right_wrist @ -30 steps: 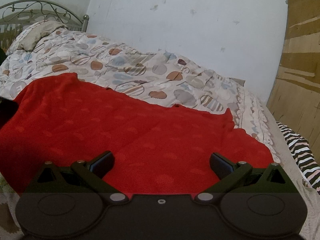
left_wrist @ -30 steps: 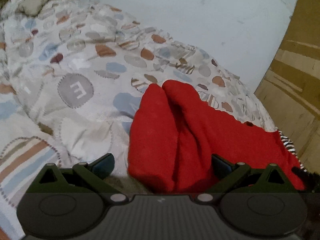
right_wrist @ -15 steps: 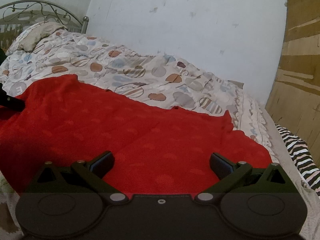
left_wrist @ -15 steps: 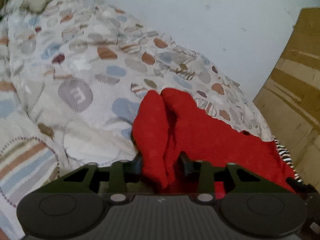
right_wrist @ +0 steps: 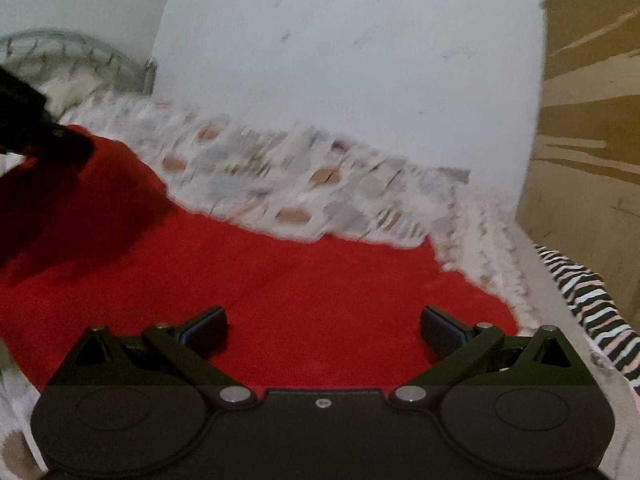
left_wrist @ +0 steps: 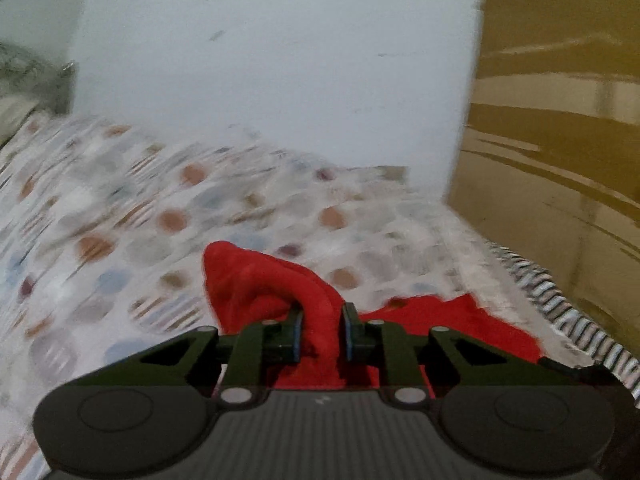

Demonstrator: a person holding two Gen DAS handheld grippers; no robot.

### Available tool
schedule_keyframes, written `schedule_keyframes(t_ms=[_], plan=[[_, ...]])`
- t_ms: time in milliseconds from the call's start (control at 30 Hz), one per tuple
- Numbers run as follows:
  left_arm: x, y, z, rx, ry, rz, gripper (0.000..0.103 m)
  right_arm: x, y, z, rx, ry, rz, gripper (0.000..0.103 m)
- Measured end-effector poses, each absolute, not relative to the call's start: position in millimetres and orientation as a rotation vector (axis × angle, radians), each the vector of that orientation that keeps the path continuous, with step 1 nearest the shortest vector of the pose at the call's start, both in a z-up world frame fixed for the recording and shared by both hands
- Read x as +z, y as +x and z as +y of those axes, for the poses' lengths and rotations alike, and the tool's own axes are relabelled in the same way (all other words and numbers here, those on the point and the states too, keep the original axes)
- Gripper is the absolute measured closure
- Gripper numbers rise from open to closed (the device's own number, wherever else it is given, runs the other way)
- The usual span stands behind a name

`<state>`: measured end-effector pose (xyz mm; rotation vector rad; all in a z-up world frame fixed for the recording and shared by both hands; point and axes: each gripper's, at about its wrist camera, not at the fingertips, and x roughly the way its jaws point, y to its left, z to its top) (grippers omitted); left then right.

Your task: Fold small clothes

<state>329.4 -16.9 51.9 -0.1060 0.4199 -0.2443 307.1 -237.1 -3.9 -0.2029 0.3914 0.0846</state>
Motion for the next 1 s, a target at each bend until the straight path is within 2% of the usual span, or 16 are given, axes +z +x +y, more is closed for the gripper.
schedule_keyframes(t_ms=[167,333,433,600,667,733,800,1000], plan=[[72.5,334.3,-94.6,-0.416,-0.009,0.401,0.084,11.0,290.4,-263.4,0.005,-0.254,0.341,0.001],[56.5,325.8,-167.3,-0.589,0.086,0.469,0.084,10.1,263.9,-306.6,-0.071,-0.279,0.342,0.001],[33.8,323.4,-190.1,-0.656,0.084,0.559,0.084,3.2,251.9,-327.9,-0.100,-0.280,0.356,0.001],[15.7,310.5,-196.9,-0.654,0.123,0.563,0.081,-9.8,238.1,-351.3,-0.118,-0.250,0.364,0.001],[19.9,314.8,-192.5,-0.666,0.075,0.571,0.071,-15.2,239.3,-355.6,-0.116,-0.239,0.373,0.001],[28.8,314.6,-183.2,-0.699,0.014,0.571,0.035,-20.4,236.4,-356.7,-0.123,-0.239,0.393,0.001],[37.8,311.5,-176.2,-0.721,-0.026,0.557,0.021,-25.3,239.4,-357.6,-0.130,-0.240,0.406,0.001],[58.7,287.3,-157.5,-0.752,-0.095,0.470,0.002,-24.6,225.3,-358.0,-0.137,-0.191,0.410,0.001]])
